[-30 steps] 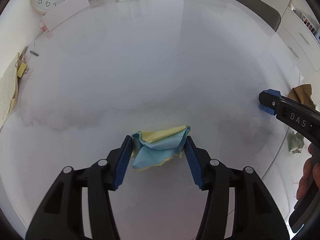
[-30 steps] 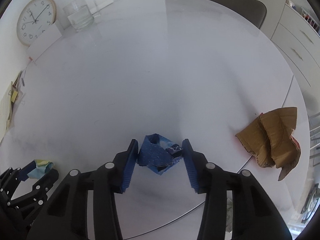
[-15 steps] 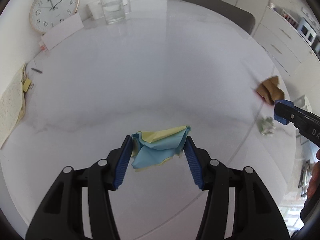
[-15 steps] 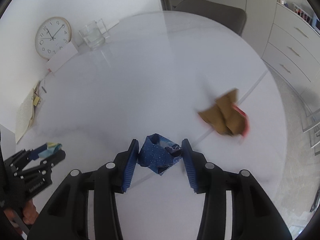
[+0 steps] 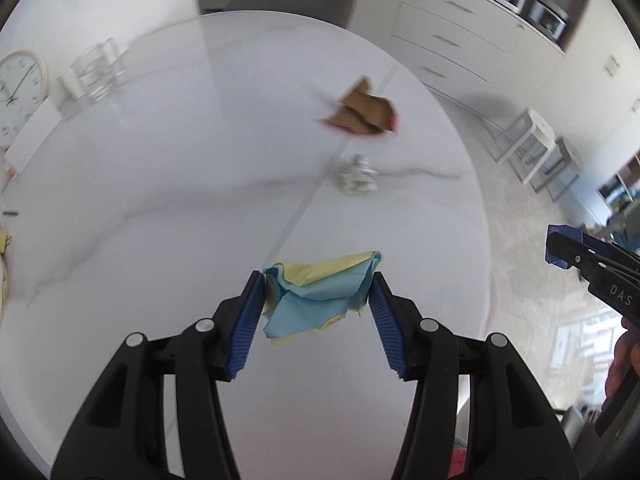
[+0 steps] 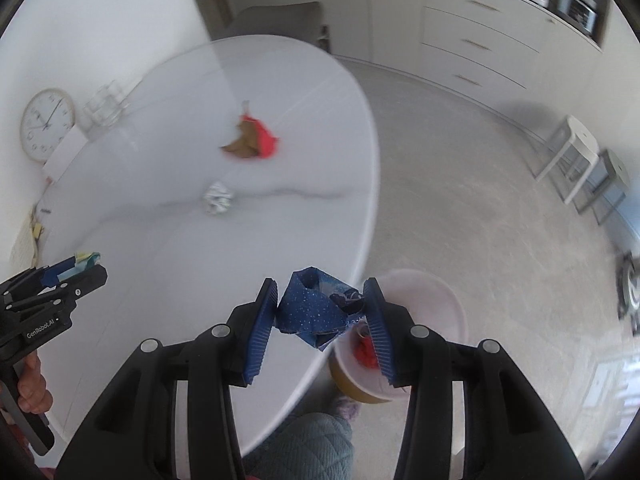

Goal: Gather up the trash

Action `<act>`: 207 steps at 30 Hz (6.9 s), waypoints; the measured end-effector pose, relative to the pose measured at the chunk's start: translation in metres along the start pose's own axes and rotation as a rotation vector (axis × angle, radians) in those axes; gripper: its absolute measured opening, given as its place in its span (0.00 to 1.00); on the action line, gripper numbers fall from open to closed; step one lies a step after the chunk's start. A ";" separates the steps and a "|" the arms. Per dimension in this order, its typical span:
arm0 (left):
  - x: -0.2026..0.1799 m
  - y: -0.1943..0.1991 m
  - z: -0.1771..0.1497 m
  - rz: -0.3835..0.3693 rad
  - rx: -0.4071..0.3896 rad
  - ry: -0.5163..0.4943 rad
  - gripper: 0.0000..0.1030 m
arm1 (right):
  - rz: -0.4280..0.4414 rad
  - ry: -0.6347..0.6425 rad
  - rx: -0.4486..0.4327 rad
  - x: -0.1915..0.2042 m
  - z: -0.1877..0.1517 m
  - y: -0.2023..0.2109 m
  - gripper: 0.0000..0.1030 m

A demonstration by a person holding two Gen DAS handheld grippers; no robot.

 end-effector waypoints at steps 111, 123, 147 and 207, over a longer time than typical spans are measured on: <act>-0.046 -0.126 0.087 0.151 0.150 0.210 0.30 | 0.196 0.325 0.135 0.007 0.124 -0.099 0.98; 0.005 -0.098 0.066 0.125 0.182 0.326 0.31 | 0.281 0.440 0.264 0.093 0.140 -0.201 0.98; -0.125 -0.049 0.063 -0.021 0.105 0.080 0.31 | 0.140 0.291 0.162 -0.058 0.061 -0.033 0.33; -0.215 0.036 0.011 0.036 0.057 0.061 0.92 | 0.043 0.192 0.067 -0.156 -0.022 0.052 0.98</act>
Point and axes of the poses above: each gripper's, at about its wrist camera, not at the fingertips, and y roughly against the way its jaws point, x to its left, z to its top, the point moved 8 cm from there along -y, roughly the way its jaws point, and after that the axes turned 12 degrees about z, right-handed, at the moved point
